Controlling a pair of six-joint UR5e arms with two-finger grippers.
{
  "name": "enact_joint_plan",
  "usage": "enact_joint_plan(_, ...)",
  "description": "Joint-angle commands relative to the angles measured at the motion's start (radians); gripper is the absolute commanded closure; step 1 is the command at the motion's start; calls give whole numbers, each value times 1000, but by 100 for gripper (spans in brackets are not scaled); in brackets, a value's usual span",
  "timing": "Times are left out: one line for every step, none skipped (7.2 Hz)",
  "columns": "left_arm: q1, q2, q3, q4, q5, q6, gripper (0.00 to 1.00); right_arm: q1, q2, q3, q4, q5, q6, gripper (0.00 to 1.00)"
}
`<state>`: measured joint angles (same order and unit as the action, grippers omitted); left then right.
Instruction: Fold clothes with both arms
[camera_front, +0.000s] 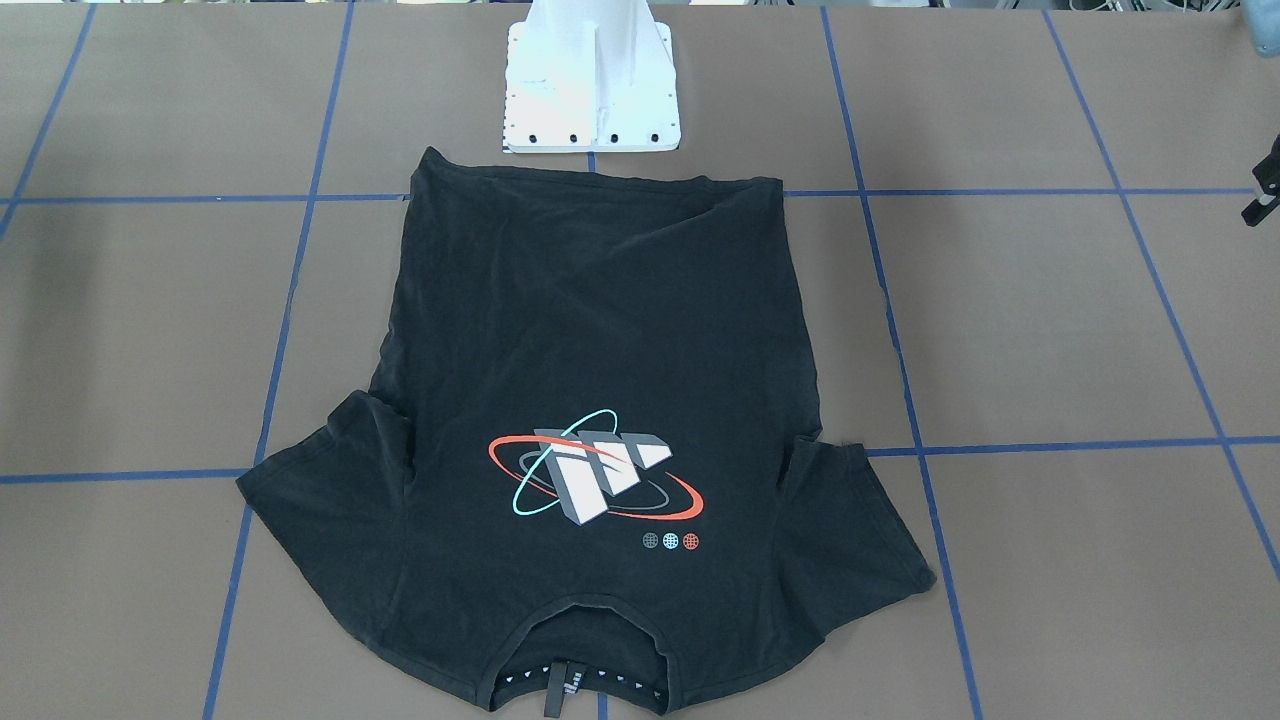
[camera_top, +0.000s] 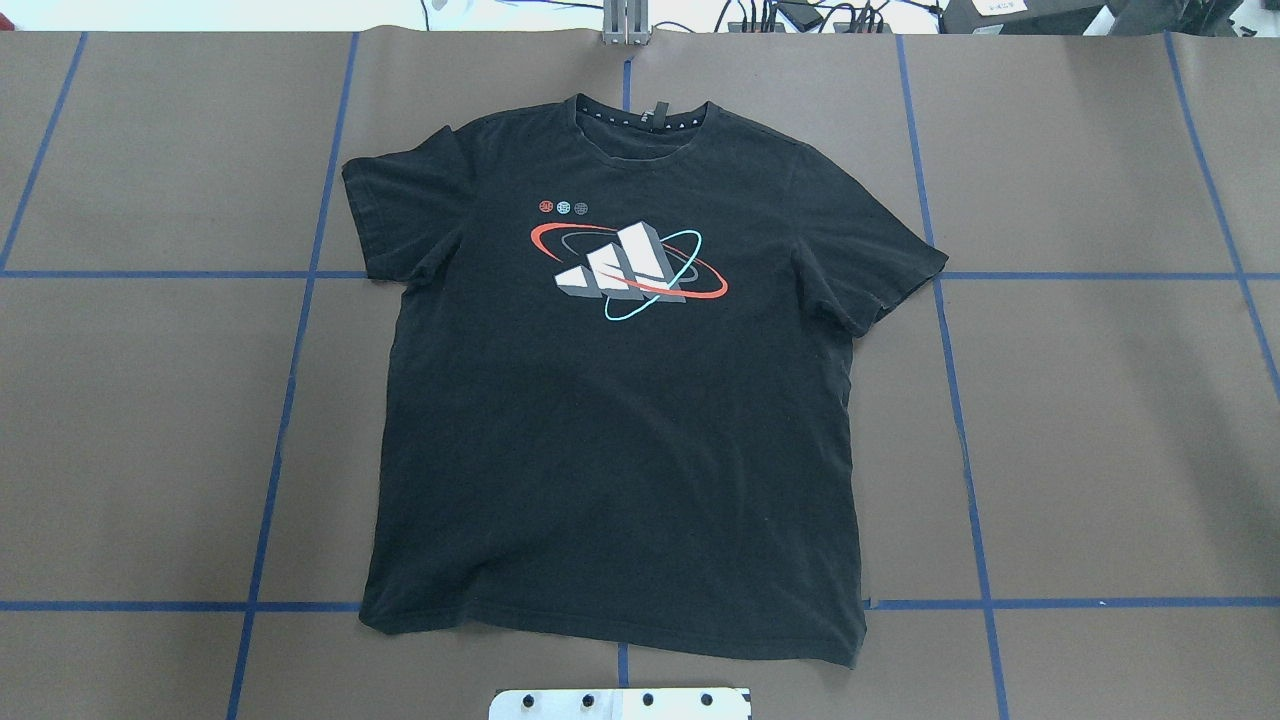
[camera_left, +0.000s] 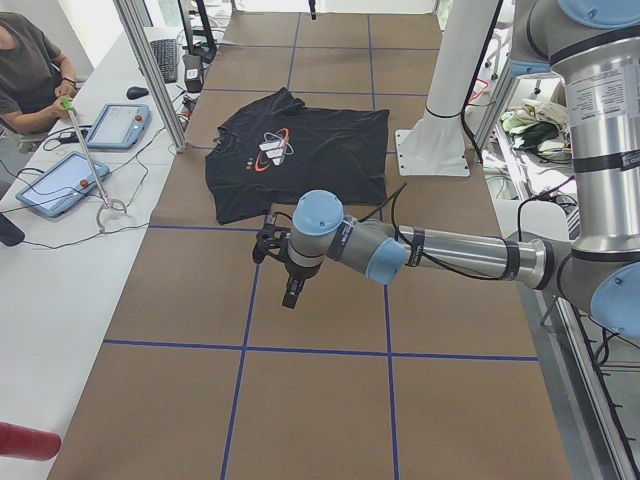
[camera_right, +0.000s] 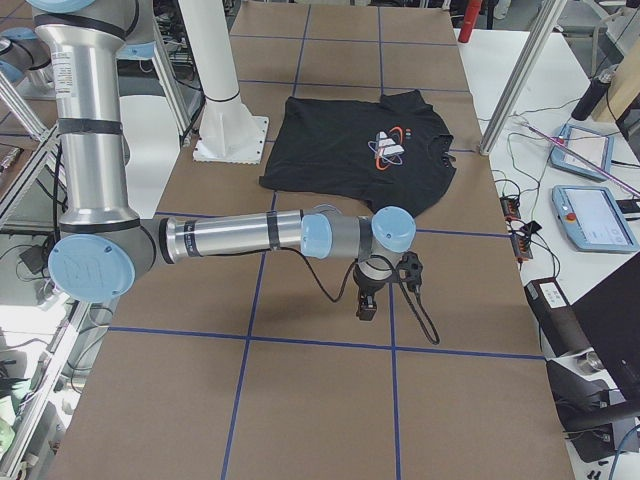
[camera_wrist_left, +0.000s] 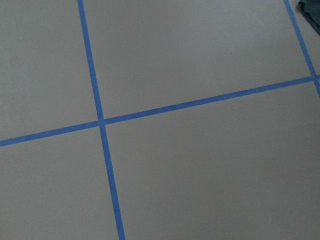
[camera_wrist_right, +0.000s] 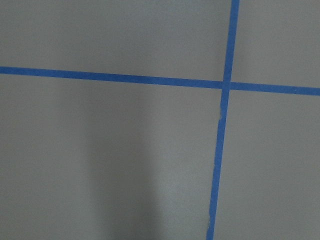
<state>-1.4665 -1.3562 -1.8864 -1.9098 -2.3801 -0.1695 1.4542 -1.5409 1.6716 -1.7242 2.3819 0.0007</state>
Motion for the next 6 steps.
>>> enact_joint_plan(1,-3,9,-2,-10,-4,0,0,1,0,2,0,1,0)
enact_joint_plan(2,-3,-3,-2,-10,-5,0,0,1,0,0,0,-1,0)
enact_joint_plan(0,-3,1,-2,-2,-5,0,0,1,2,0,3,1,0)
enact_joint_plan(1,-1,0,-2,1,-4,0,0,7,5,2,0,-1,0)
enact_joint_plan(2,-1,0,-2,1,-5,0,0,8,8,3,-1,-2,0)
enact_joint_plan(2,0,0,-2,-1,-5,0,0,10,7,2,2,1,0)
